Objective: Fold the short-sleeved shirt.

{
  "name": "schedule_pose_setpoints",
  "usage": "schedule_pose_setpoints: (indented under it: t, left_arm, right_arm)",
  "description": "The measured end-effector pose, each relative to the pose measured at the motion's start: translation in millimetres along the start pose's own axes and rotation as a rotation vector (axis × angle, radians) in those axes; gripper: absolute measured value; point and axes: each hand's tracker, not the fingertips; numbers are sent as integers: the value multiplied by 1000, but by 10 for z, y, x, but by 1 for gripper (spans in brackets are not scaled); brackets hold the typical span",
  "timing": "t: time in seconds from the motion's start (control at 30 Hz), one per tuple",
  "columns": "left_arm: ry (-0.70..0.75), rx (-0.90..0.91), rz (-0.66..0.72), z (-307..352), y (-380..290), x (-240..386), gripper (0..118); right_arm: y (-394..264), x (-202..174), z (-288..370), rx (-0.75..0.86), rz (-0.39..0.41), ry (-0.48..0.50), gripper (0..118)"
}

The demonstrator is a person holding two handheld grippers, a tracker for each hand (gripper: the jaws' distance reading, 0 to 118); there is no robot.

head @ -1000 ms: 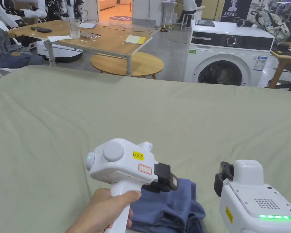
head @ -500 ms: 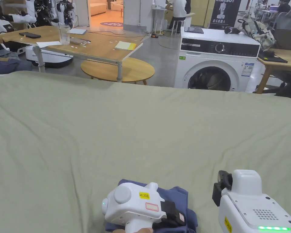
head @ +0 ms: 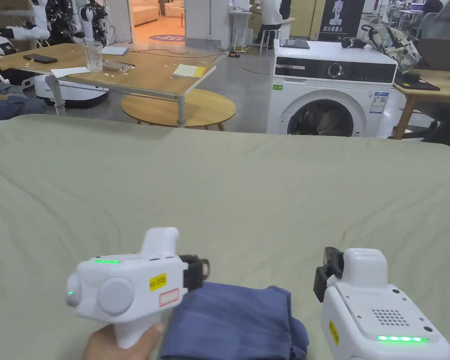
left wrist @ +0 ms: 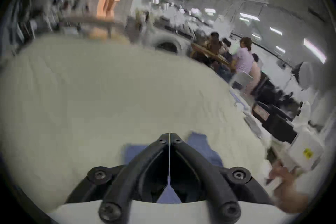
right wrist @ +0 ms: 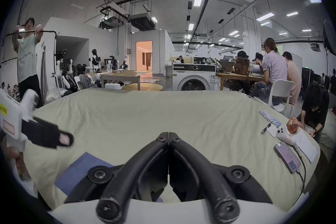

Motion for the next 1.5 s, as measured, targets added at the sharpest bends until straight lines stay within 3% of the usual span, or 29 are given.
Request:
schedule_pose_setpoints:
  t: [0.23,0.5,0.57,0.77,0.9,1.03,1.17,1.2,1.3,1.5]
  left_arm:
    - [250,361,-179,490,-106,-173,0]
    - [323,454,-181,607,-186,-208,0]
    - [327,443,-161,605,-180,-248,0]
    - [324,367,-66,548,-197,-418,0]
    - [300,293,4,504,-236,-516,0]
    - [216,153,52,451,-226,-608,0]
    - [12,-88,246,300,-205,-876,0]
    - [-45,-130,310,252,-221,-971,6]
    - [-156,-305,449,39,-312,-1227,73]
    - [-344,-403,612,-352,-590,-1633,74]
  right_arm:
    - [135,-189,-12,113,4,2,0]
    - [317,-329,46,158,31,2,0]
    - [260,-356,72,70,62,9,0]
    - [-446,-414,-38,-338,68,129,0]
    - [-887,-478,-155,-516,74,157,0]
    - [-872,-513,-147,-470,158,123,0]
    - [-876,-492,-156,-476,156,130,0]
    - [-878,-495,-148,-473,160,130,0]
    - [-898,-508,-138,-465,183,127,0]
    - [-892,-488,-149,-468,153,129,0]
